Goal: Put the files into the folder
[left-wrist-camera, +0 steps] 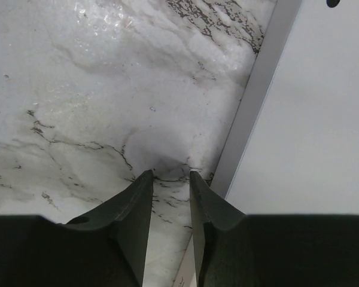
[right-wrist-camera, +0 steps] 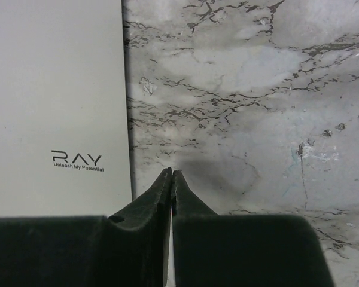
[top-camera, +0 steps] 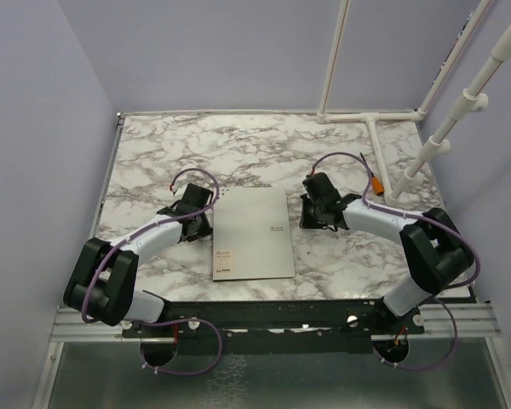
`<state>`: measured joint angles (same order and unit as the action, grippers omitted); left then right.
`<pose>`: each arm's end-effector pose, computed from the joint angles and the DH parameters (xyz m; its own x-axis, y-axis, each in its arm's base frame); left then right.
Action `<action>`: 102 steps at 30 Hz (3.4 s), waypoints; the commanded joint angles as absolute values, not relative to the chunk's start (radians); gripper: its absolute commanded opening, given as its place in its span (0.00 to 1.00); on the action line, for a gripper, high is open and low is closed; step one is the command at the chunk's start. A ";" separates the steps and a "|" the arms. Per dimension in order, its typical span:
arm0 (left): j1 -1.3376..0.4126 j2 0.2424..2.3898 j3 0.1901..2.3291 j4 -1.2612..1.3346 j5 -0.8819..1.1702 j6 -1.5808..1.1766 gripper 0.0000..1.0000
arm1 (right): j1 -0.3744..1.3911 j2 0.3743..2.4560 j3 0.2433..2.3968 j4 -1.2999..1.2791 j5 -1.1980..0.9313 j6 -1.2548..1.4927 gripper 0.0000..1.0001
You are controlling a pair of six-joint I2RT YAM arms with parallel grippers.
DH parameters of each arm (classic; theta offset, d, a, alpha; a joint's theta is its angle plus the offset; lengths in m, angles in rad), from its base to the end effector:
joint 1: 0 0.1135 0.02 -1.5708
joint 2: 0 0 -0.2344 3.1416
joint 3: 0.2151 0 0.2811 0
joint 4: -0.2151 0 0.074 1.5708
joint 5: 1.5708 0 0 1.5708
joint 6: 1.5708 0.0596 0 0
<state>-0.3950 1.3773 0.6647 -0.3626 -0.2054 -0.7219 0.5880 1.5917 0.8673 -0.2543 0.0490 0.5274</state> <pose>0.2676 -0.0984 0.0930 -0.7992 -0.3677 -0.4755 -0.3210 0.9299 -0.1796 0.2886 0.1889 0.1000 -0.8640 0.0282 -0.5027 -0.1116 0.9629 0.2458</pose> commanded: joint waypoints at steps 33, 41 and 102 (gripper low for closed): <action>-0.517 1.540 0.740 -0.257 -0.082 -0.726 0.29 | 0.704 1.768 1.015 -0.363 0.255 0.538 0.00; -0.520 1.563 0.761 -0.245 -0.067 -0.721 0.29 | 0.704 1.758 1.010 -0.386 0.303 0.543 0.00; -0.517 0.745 1.004 -0.404 -0.109 -0.374 0.99 | 0.698 0.768 0.869 -0.441 0.400 0.385 1.00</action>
